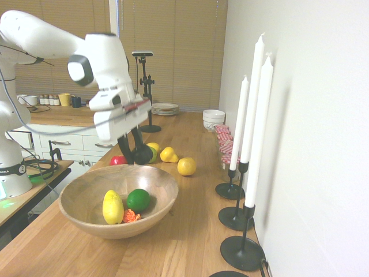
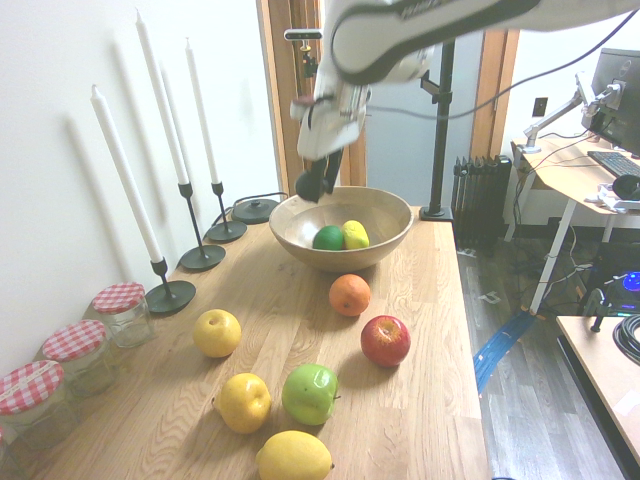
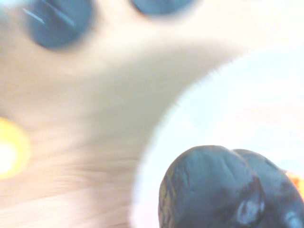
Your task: Take plum out of the basket
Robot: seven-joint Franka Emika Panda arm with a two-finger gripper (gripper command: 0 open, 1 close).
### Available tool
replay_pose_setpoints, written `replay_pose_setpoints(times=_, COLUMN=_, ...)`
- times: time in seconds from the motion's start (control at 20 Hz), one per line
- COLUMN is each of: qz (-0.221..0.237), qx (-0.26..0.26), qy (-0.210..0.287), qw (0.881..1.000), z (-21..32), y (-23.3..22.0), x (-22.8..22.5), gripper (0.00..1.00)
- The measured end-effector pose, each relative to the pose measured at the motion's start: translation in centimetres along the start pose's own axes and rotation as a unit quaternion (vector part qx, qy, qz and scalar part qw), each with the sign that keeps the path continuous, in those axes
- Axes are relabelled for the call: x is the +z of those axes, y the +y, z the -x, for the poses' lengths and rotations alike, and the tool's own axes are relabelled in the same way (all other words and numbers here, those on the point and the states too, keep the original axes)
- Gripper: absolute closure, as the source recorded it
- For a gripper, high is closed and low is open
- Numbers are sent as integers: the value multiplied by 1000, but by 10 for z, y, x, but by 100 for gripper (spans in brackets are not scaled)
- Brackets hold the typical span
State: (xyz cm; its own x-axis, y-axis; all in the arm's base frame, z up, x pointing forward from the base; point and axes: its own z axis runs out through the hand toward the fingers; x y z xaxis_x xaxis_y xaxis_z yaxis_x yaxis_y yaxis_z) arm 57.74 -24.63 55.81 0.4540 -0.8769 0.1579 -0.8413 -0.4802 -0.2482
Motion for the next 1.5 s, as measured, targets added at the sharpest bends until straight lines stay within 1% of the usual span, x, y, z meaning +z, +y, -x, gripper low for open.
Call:
replay_pose_setpoints(times=0.1, qz=-9, qx=-19, qy=14, qw=1000, z=29, y=-21, x=-31, gripper=100)
replay_pose_setpoints(times=0.25, qz=-9, qx=-51, qy=21, qw=998, z=84, y=-54, x=-47, gripper=100)
replay_pose_setpoints(times=0.45, qz=9, qx=-84, qy=28, qw=996, z=155, y=-87, x=-32, gripper=100)
replay_pose_setpoints(times=0.6, qz=27, qx=-91, qy=26, qw=995, z=184, y=-94, x=-3, gripper=100)
replay_pose_setpoints(times=0.75, qz=42, qx=-89, qy=19, qw=995, z=191, y=-85, x=22, gripper=100)
replay_pose_setpoints(times=1.05, qz=68, qx=-79, qy=-1, qw=995, z=190, y=-68, x=78, gripper=100)
replay_pose_setpoints(times=1.35, qz=95, qx=-72, qy=-29, qw=992, z=190, y=-63, x=141, gripper=100)
replay_pose_setpoints(times=1.5, qz=102, qx=-71, qy=-41, qw=991, z=195, y=-63, x=164, gripper=100)
